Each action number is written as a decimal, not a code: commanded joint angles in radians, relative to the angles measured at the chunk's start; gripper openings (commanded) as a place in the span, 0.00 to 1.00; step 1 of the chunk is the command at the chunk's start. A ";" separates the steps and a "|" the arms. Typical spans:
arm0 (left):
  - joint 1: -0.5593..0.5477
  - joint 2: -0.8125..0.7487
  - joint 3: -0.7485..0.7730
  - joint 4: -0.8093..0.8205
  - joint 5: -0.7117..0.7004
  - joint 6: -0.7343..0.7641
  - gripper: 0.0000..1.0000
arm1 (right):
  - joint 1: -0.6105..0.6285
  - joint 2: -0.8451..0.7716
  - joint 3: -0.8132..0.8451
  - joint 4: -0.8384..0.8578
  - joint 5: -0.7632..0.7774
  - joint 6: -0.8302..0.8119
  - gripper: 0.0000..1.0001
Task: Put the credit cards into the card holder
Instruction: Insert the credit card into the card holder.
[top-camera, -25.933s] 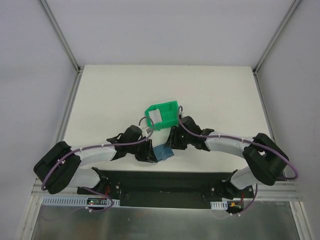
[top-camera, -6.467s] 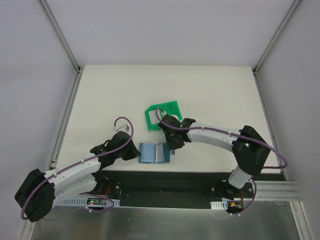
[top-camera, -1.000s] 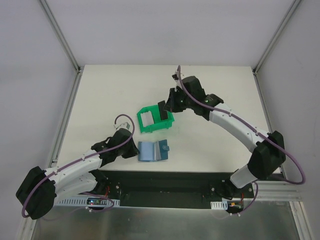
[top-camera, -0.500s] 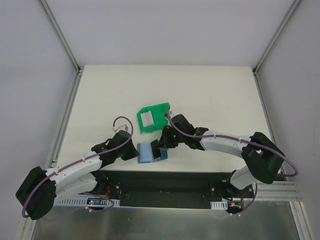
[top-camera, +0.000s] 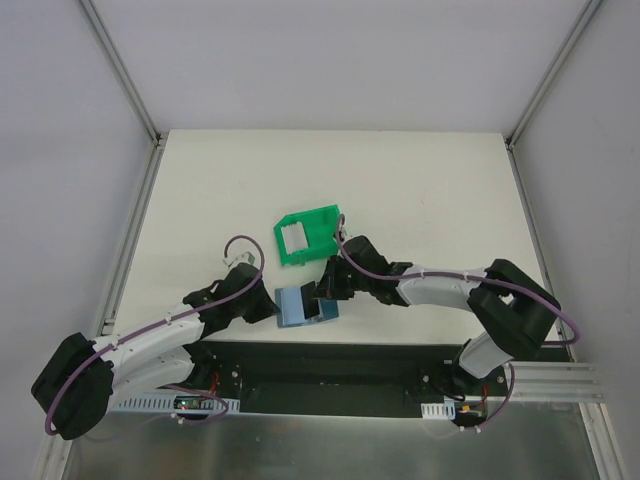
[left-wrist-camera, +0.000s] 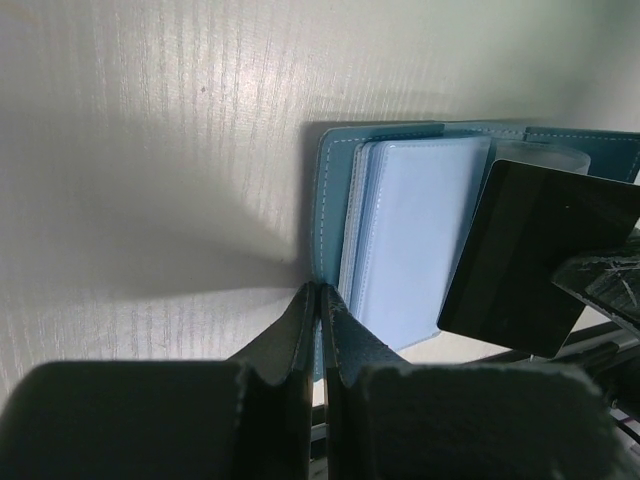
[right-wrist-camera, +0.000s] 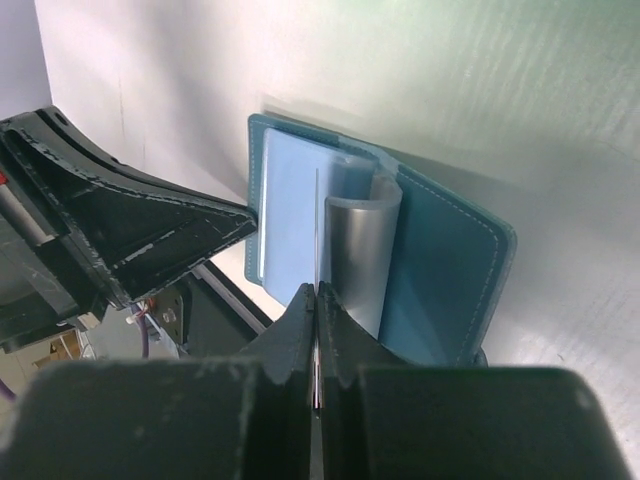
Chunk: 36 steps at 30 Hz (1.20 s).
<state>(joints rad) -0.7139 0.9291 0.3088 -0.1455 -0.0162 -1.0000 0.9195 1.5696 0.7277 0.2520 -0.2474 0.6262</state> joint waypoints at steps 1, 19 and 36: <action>-0.002 -0.006 -0.020 0.007 0.007 -0.018 0.00 | -0.013 -0.020 -0.030 0.044 0.030 0.027 0.01; -0.004 0.001 -0.013 0.007 0.005 0.003 0.00 | -0.030 -0.094 -0.022 -0.163 0.120 -0.045 0.00; -0.004 -0.004 -0.016 0.009 0.002 0.012 0.00 | -0.093 -0.261 -0.079 -0.376 0.148 -0.129 0.00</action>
<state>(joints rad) -0.7139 0.9310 0.3019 -0.1360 -0.0101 -1.0054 0.8452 1.3533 0.6678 -0.0460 -0.1322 0.5255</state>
